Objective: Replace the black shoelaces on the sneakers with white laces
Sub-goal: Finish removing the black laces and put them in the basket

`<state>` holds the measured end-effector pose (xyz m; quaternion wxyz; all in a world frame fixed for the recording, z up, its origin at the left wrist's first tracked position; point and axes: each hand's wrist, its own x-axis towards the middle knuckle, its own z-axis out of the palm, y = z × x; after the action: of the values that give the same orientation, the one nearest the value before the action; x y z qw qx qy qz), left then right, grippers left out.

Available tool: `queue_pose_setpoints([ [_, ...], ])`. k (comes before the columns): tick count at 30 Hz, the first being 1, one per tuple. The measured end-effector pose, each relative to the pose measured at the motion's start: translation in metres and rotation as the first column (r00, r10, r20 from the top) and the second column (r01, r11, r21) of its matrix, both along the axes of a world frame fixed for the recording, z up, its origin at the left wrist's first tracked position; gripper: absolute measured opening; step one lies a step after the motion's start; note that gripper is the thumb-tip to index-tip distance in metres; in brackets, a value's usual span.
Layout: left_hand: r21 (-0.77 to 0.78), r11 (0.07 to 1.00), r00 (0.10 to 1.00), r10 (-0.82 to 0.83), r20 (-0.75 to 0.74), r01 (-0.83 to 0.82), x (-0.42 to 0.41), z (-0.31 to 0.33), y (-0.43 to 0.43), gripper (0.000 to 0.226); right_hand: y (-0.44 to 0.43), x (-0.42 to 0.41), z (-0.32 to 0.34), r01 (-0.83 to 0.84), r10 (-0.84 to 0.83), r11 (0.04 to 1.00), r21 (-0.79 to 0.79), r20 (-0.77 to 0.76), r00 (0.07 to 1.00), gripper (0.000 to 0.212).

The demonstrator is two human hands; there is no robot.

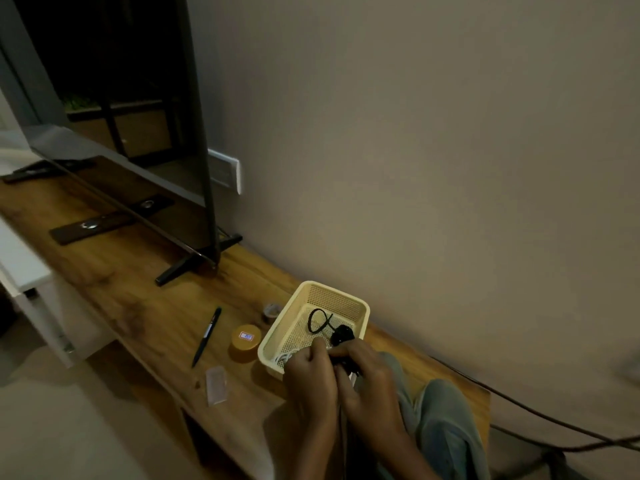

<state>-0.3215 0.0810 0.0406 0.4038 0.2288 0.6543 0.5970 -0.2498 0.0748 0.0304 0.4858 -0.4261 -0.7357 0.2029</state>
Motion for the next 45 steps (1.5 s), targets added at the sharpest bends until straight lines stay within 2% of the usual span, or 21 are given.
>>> queue_pose_setpoints([
  [3, 0.015, 1.000, 1.000, 0.020, -0.016, -0.019, 0.000, 0.002, -0.003, 0.042, -0.005, -0.003, 0.000, 0.002, -0.001, 0.998, 0.061, -0.019, 1.000, 0.013],
  [6, 0.030, 0.998, 0.994, 0.050, 0.097, -0.053, 0.003, 0.004, -0.003, 0.038, -0.003, 0.000, -0.001, -0.007, 0.005, 0.995, 0.096, 0.023, 1.000, 0.014],
  [9, 0.005, 0.999, 0.979, 0.044, 0.200, -0.046, 0.008, 0.000, 0.000, 0.025, 0.000, 0.005, -0.002, -0.025, 0.011, 0.990, 0.140, 0.103, 0.995, 0.016],
  [12, -0.036, 0.998, 0.964, 0.060, 0.261, -0.053, 0.007, -0.004, 0.003, 0.025, 0.002, 0.008, -0.005, -0.038, 0.009, 0.983, 0.177, 0.164, 0.986, 0.016],
  [19, -0.009, 1.000, 0.938, 0.028, 0.345, -0.026, -0.002, 0.002, -0.001, 0.030, 0.004, 0.000, -0.004, -0.021, 0.022, 0.997, 0.079, -0.023, 0.999, 0.013],
  [22, -0.023, 0.999, 0.900, 0.052, 0.434, -0.047, -0.005, 0.001, 0.002, 0.029, 0.005, -0.001, -0.003, -0.054, 0.054, 0.996, 0.071, 0.011, 0.999, 0.012],
  [25, -0.044, 0.998, 0.845, 0.060, 0.532, -0.043, -0.005, 0.002, 0.004, 0.014, 0.008, 0.002, -0.004, -0.048, 0.038, 0.993, 0.104, 0.098, 0.994, 0.011],
  [27, -0.053, 0.997, 0.780, -0.008, 0.626, 0.053, -0.010, -0.002, 0.002, 0.011, 0.007, 0.002, -0.003, -0.059, 0.045, 0.992, 0.115, 0.118, 0.992, 0.011],
  [29, -0.029, 0.970, 0.704, -0.156, 0.693, 0.243, -0.021, -0.004, 0.001, 0.016, 0.002, 0.001, -0.001, -0.087, 0.071, 0.987, 0.135, 0.117, 0.991, 0.014],
  [30, -0.050, 0.963, 0.713, -0.161, 0.682, 0.265, -0.028, -0.006, 0.003, 0.017, 0.000, 0.000, 0.002, -0.096, 0.082, 0.986, 0.136, 0.105, 0.991, 0.015],
  [32, -0.127, 0.982, 0.805, -0.039, 0.593, 0.141, -0.037, -0.008, 0.010, 0.015, 0.005, 0.003, 0.011, -0.049, 0.049, 0.999, 0.024, -0.022, 0.999, 0.015],
  [35, -0.049, 0.999, 0.817, 0.021, 0.577, 0.009, -0.038, 0.004, 0.015, 0.015, 0.037, 0.005, 0.024, -0.002, -0.100, 0.952, -0.307, -0.317, 0.943, 0.027],
  [38, 0.000, 0.998, 0.874, 0.052, 0.483, -0.059, -0.037, 0.004, 0.017, 0.010, 0.086, 0.002, 0.024, -0.029, -0.222, 0.827, -0.561, -0.372, 0.901, 0.023],
  [40, -0.013, 0.994, 0.875, 0.104, 0.473, -0.111, -0.043, 0.002, 0.018, 0.010, 0.117, -0.008, 0.012, -0.034, -0.246, 0.751, -0.660, -0.328, 0.912, 0.022],
  [41, -0.023, 0.992, 0.863, 0.120, 0.491, -0.125, -0.046, 0.002, 0.019, 0.010, 0.131, -0.014, 0.002, 0.015, -0.257, 0.732, -0.681, -0.256, 0.932, 0.023],
  [43, -0.039, 0.990, 0.833, 0.136, 0.536, -0.137, -0.050, 0.003, 0.020, 0.011, 0.154, -0.024, -0.019, 0.154, -0.245, 0.733, -0.663, -0.047, 0.968, 0.022],
  [45, -0.044, 0.989, 0.830, 0.141, 0.540, -0.139, -0.053, 0.004, 0.021, 0.013, 0.167, -0.033, -0.034, 0.261, -0.200, 0.775, -0.575, 0.170, 0.965, 0.018],
])
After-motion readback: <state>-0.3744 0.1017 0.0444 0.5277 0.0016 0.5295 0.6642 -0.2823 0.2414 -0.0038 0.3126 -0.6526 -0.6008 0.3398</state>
